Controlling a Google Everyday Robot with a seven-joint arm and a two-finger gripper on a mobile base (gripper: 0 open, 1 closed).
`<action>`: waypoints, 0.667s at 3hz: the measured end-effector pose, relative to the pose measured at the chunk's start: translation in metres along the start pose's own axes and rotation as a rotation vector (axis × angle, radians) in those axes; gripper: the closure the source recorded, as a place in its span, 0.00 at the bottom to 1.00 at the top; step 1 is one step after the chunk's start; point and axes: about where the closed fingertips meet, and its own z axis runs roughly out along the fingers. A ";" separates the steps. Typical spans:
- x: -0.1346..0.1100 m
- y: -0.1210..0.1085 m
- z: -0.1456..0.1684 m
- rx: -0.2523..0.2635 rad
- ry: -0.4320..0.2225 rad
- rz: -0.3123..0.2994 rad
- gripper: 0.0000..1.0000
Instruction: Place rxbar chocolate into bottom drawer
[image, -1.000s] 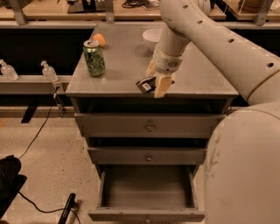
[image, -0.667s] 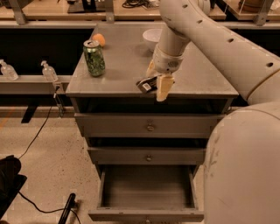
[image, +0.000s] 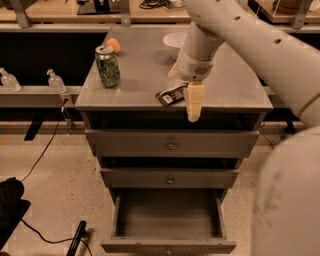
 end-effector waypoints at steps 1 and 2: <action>-0.031 0.046 -0.071 0.082 -0.012 0.050 0.00; -0.051 0.079 -0.125 0.149 0.006 0.103 0.00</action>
Offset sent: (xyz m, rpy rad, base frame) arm -0.1393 -0.0047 0.1606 0.0139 -0.1472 -0.1965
